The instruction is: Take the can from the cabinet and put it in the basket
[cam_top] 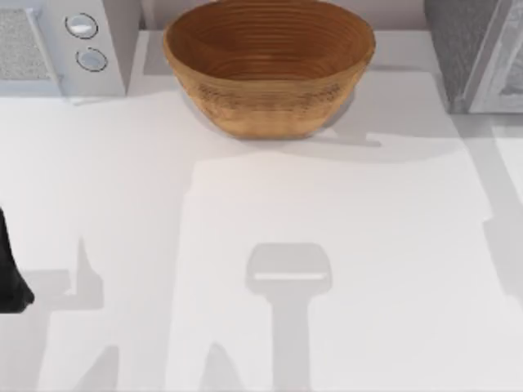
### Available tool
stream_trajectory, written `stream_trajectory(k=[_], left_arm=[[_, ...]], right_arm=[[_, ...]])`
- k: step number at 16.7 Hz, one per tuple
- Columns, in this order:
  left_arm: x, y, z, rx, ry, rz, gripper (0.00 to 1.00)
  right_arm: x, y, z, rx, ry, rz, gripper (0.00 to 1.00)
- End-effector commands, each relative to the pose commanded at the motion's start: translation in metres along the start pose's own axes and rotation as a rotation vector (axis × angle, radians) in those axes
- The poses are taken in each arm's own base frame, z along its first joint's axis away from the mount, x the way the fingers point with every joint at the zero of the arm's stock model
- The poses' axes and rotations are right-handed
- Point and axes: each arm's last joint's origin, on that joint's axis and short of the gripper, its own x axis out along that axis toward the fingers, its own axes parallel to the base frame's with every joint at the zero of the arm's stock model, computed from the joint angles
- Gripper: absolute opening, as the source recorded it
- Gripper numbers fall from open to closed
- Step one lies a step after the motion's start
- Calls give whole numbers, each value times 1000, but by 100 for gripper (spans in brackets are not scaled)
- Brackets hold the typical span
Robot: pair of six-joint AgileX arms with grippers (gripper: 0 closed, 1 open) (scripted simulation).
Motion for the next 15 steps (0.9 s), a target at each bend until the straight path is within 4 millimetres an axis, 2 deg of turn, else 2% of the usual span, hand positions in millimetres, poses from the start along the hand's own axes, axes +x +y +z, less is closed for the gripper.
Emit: stream_trajectory(k=[6,8,11,15], left_arm=[[0,0,0,0,0,0,100],[0,0,0,0,0,0,100],[0,0,0,0,0,0,100],[0,0,0,0,0,0,100]], right_arm=[[-1,1,1,1,0,2,0],[-13,2,7,1,1,3,0],[-54,5,27,0,2,5,0],[-129,4,54,2,-7,5,0]])
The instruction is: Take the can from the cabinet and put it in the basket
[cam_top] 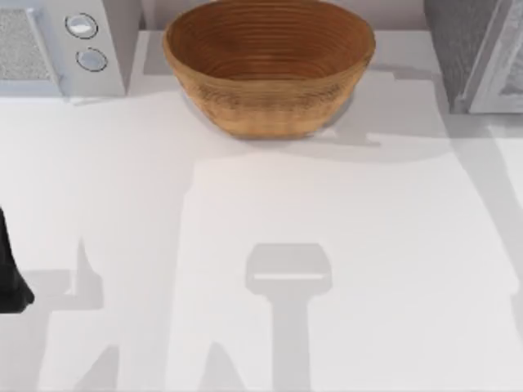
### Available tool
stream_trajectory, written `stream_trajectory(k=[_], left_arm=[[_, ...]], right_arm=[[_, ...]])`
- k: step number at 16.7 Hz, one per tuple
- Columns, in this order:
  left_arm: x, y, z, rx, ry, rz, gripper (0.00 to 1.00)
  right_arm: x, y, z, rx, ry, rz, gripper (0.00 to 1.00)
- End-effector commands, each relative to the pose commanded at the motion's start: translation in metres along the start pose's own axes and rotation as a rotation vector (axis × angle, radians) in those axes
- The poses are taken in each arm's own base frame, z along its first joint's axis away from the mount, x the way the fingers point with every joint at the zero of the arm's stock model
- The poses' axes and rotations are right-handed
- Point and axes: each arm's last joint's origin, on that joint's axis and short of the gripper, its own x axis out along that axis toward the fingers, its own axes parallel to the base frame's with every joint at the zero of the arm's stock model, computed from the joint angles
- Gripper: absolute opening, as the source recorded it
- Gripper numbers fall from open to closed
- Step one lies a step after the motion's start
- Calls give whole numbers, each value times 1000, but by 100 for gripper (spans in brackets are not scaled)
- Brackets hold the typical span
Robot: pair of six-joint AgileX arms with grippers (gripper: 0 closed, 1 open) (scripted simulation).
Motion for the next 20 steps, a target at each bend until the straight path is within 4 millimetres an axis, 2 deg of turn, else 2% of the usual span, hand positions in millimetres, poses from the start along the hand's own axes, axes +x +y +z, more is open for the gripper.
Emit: stream_trajectory(k=[2,4,10,12,14,17,20], left_arm=[[0,0,0,0,0,0,100],[0,0,0,0,0,0,100],[0,0,0,0,0,0,100],[0,0,0,0,0,0,100],[0,0,0,0,0,0,100],[0,0,0,0,0,0,100],[0,0,0,0,0,0,100]], right_arm=[[-31,-2,7,1,0,-1,0],[-48,-3,8,0,5,-3,0],[-51,-4,8,0,5,-5,0],[-63,-8,9,-2,-27,-1,0],[-84,-13,8,-6,-72,7,0],[-122,-22,-7,-18,-133,24,0],[-156,-30,-48,-32,-162,40,0]])
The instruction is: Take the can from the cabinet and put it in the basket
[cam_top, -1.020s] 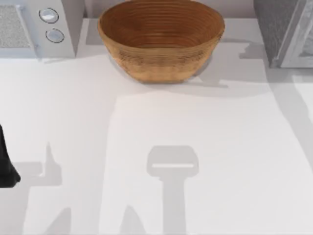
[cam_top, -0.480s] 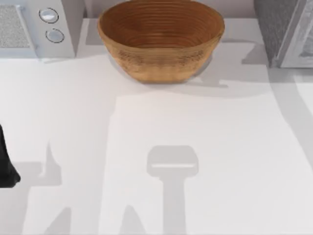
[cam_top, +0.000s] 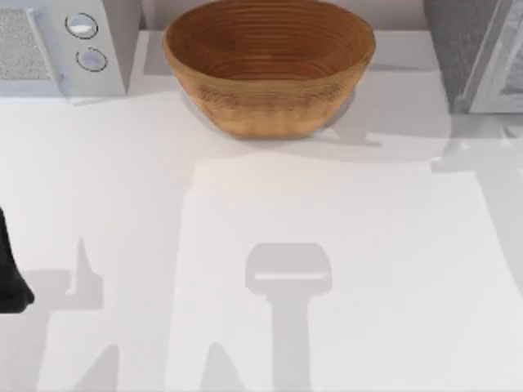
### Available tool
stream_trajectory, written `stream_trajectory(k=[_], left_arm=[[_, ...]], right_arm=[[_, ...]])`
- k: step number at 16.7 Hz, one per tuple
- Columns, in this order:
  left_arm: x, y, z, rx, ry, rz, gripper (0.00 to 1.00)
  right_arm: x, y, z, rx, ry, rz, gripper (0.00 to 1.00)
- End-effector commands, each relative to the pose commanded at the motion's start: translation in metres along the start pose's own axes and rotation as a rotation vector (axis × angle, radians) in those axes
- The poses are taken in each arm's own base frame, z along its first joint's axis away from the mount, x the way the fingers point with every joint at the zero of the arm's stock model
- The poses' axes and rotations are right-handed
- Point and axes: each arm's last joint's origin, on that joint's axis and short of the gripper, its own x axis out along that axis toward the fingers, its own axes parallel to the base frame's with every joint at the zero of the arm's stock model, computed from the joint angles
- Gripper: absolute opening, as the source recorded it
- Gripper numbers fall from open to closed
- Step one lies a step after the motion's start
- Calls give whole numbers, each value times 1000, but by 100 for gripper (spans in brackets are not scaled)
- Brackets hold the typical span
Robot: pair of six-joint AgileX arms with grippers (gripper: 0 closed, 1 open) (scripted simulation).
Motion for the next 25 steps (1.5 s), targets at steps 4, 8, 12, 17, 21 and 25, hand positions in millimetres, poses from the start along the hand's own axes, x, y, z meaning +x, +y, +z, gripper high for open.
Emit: stream_trajectory(k=[4,8,12,17,21,25], left_arm=[[0,0,0,0,0,0,100],[0,0,0,0,0,0,100],[0,0,0,0,0,0,100],[0,0,0,0,0,0,100],[0,0,0,0,0,0,100],[0,0,0,0,0,0,100]], right_arm=[[-44,-3,-82,-10,12,12,0],[-70,-4,-186,-8,60,12,0],[-82,-5,-278,7,124,-6,0],[-87,-6,-337,29,176,-33,0],[-88,-6,-340,30,178,-35,0],[-87,-5,-341,32,190,-32,0]])
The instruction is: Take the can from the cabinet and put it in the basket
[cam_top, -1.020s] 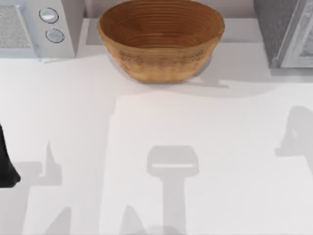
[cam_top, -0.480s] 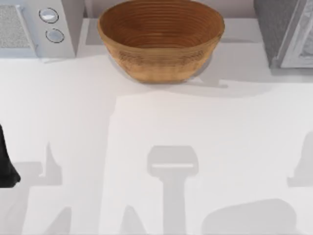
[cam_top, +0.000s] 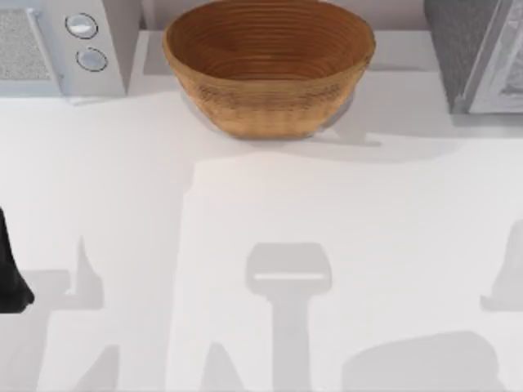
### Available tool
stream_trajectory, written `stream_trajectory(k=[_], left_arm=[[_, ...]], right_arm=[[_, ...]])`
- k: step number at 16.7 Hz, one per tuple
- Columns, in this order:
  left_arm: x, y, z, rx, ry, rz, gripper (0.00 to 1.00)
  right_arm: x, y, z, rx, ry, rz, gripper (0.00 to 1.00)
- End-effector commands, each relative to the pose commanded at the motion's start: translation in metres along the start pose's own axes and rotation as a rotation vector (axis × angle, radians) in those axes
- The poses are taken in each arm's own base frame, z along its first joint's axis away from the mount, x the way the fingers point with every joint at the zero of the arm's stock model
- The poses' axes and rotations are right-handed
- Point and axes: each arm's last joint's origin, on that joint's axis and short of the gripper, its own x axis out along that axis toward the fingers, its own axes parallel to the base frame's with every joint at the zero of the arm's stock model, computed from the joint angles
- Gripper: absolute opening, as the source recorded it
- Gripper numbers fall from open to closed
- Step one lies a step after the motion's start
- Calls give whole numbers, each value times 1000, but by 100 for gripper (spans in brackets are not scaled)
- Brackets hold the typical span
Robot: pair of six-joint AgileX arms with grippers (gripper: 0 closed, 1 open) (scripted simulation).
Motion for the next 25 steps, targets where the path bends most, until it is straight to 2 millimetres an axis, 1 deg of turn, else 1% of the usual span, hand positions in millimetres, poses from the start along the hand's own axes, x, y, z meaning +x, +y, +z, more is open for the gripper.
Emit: stream_trajectory(k=[1,3,5,7,8,10,12,14,15,17,18,20,22,24,25], left_arm=[[0,0,0,0,0,0,100],[0,0,0,0,0,0,100],[0,0,0,0,0,0,100],[0,0,0,0,0,0,100],[0,0,0,0,0,0,100],[0,0,0,0,0,0,100],[0,0,0,0,0,0,100],[0,0,0,0,0,0,100],[0,0,0,0,0,0,100],[0,0,0,0,0,0,100],[0,0,0,0,0,0,100],[0,0,0,0,0,0,100],[0,0,0,0,0,0,100],[0,0,0,0,0,0,100],[0,0,0,0,0,0,100]], right_arm=[[0,1,6,0,-8,-2,0],[1,3,27,0,-29,-7,0],[7,6,55,1,-48,-11,0],[20,13,87,3,-57,-12,0],[30,17,104,4,-56,-12,0],[58,32,135,4,-50,-10,0],[96,54,160,3,-40,-7,0],[139,84,175,1,-30,-4,0],[161,103,178,0,-26,-2,0],[203,144,176,-3,-18,1,0],[222,165,171,-3,-16,2,0],[253,208,153,-4,-12,3,0],[276,248,131,-4,-9,3,0],[290,281,108,-4,-8,3,0],[294,294,98,-3,-8,3,0]])
